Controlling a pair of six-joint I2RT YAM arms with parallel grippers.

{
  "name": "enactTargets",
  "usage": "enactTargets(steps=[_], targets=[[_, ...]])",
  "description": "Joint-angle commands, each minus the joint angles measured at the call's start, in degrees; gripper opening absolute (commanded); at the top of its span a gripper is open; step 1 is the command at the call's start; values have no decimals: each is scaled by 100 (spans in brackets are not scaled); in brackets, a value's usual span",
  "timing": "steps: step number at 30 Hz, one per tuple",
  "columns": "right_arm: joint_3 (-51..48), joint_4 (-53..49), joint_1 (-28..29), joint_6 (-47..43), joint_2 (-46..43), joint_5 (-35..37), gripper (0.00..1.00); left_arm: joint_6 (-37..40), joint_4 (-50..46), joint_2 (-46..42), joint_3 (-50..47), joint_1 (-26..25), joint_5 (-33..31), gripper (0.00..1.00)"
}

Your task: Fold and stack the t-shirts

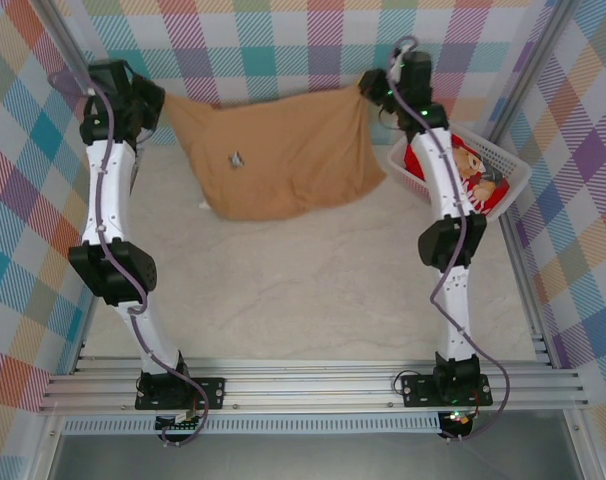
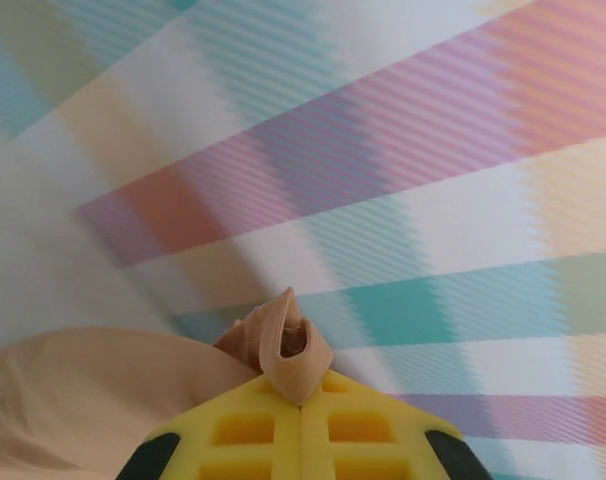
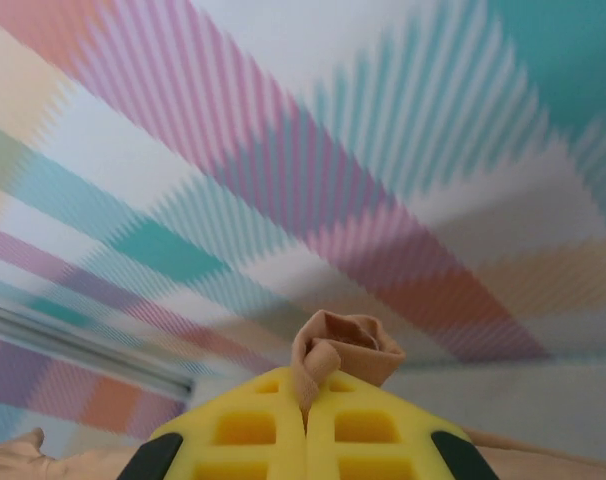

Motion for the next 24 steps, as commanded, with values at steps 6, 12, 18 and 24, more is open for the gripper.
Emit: enactTargets(steps=[6, 12, 18, 24], targets=[[-783, 200, 12, 4, -1566, -902, 0, 862, 363, -1908, -893, -201, 65, 0], [-6188, 607, 435, 82, -4209, 129, 0, 806, -47, -4829, -5946, -1021, -818, 0], [-9806, 593, 501, 609, -5437, 715, 40, -278, -663, -6446, -9107, -1083, -354, 47], [-10084, -137, 437, 678, -5663, 1230, 47, -47, -1807, -6340, -8643, -952, -961, 64]])
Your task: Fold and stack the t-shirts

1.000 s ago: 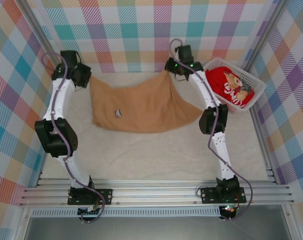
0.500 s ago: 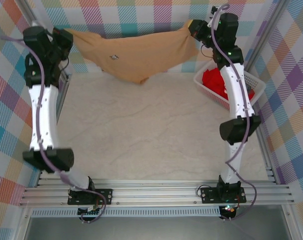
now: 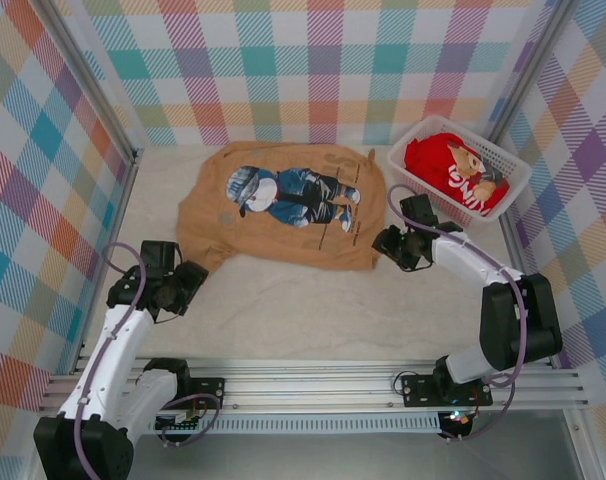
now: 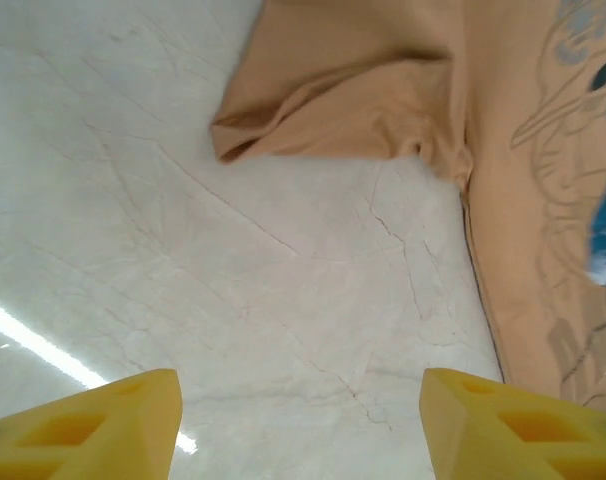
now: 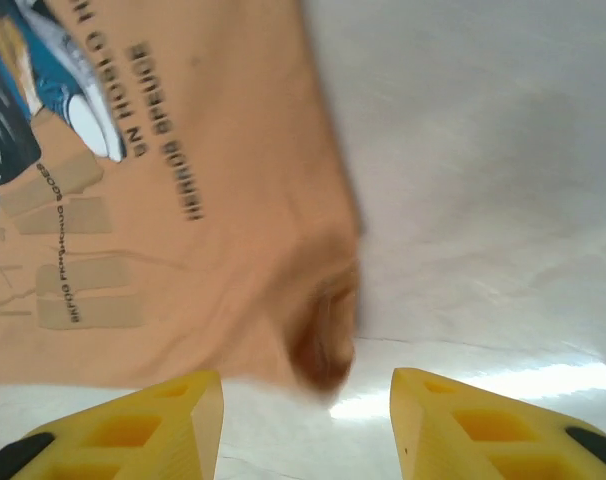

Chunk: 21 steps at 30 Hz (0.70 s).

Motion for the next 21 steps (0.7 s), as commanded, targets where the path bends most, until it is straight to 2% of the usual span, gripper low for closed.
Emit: enactTargets(steps=[1, 5, 8, 11, 13, 17, 21], targets=[[333, -26, -1, 91, -390, 358, 47, 112, -408, 270, 649, 179, -289, 64], [487, -56, 136, 90, -252, 374, 45, 359, -610, 1520, 1287, 604, -175, 62], [615, -23, 289, 29, -34, 363, 41, 474, -436, 2395, 1793, 896, -258, 49], [670, 121, 319, 96, 227, 44, 38, 323, -36, 3249, 2150, 1132, 171, 45], [792, 12, 349, 116, 444, -113, 37, 356, 182, 3745, 2392, 1141, 305, 37], [759, -9, 365, 143, 571, -248, 37, 718, 101, 4299, 2692, 1180, 13, 33], [664, -81, 371, 169, 747, -394, 39, 921, -196, 4719, 2600, 1175, 158, 33]])
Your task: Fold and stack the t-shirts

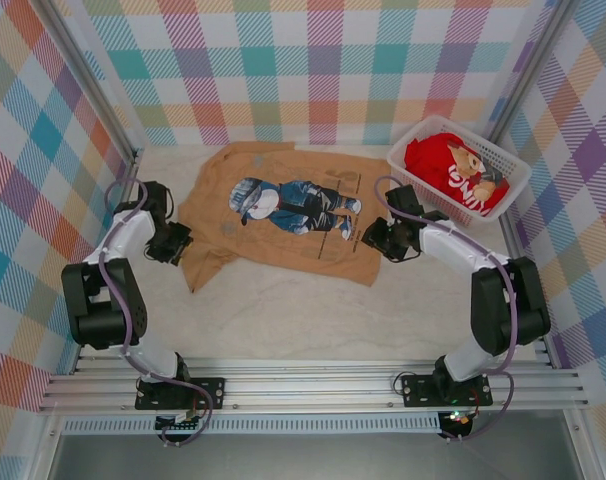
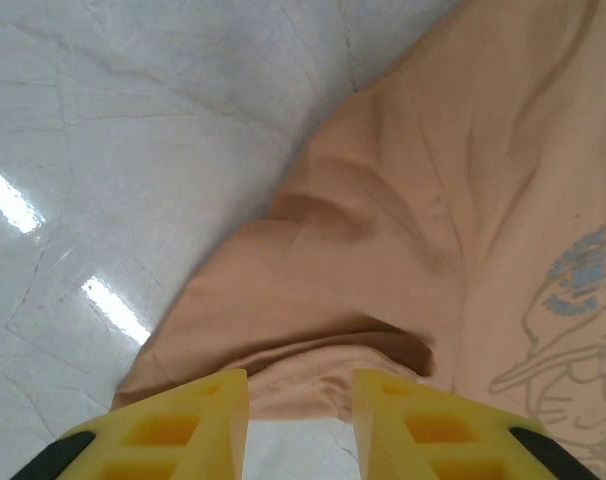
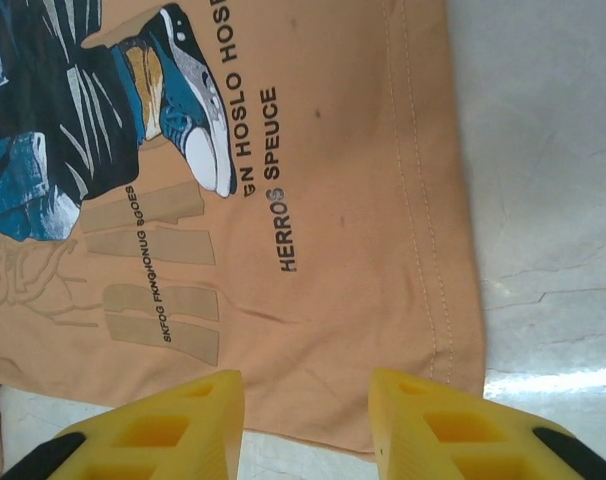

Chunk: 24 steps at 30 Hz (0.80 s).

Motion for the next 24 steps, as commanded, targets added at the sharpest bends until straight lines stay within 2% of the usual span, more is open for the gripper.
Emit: enactTargets(steps=[1, 7, 11, 13, 15, 18, 24], targets=[[5, -166, 35, 86, 164, -221, 40, 261, -280, 197, -126, 53, 113, 33], [-76, -89, 35, 76, 247, -239, 38, 222, 480, 74, -774, -126, 351, 34], [57, -157, 35, -73, 299, -283, 38, 293, 1033, -40, -718, -257, 336, 51], [115, -203, 34, -135, 306, -301, 38, 382, 1081, -59, -520, -348, 202, 54], [136, -230, 33, -164, 290, -310, 38, 508, 1070, -22, -330, -481, 40, 54], [162, -307, 35, -172, 247, -325, 38, 567, 1050, 242, -154, -649, 180, 54], [121, -108, 29, -290, -48, -589, 41, 324, 981, 493, -100, -931, 107, 49]])
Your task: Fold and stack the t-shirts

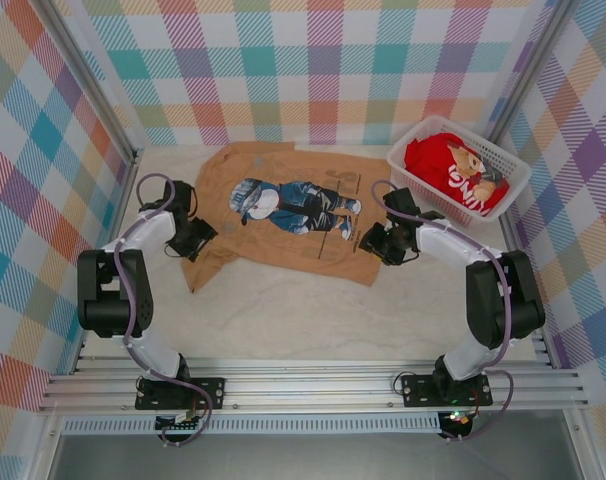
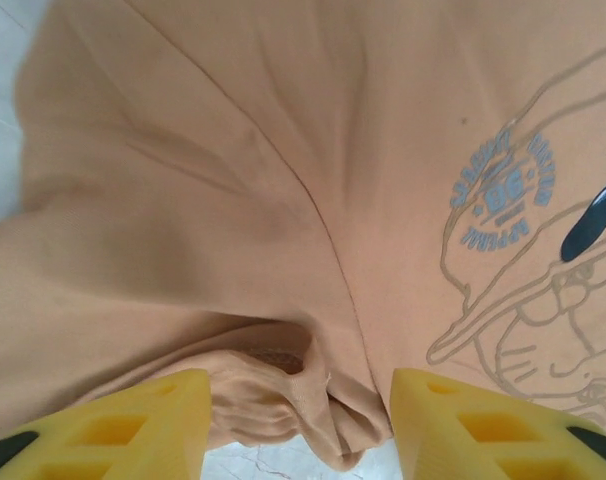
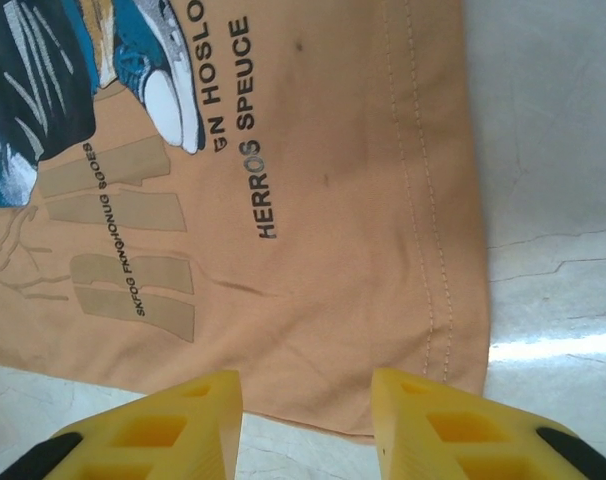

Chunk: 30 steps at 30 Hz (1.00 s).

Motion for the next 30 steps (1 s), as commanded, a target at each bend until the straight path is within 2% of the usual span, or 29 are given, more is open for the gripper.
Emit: enactTargets(steps=[1, 6, 13, 18, 24, 30], targets=[[97, 87, 24, -214, -333, -323, 41, -101, -108, 213, 83, -125, -92, 47], [127, 29, 24, -229, -493, -435, 41, -84, -289, 521, 223, -225, -328, 37], [131, -23, 24, -246, -672, -426, 40, -103, -356, 358, 251, -386, -393, 1], [170, -114, 24, -316, -732, -365, 38, -336, -856, -83, 118, -654, -446, 0], [193, -260, 24, -456, -788, -336, 38, -1130, -1463, -705, -331, -1245, -368, 0], [71, -358, 24, -462, -846, -296, 37, -1992, -1392, -1056, -951, -1890, -333, 0]])
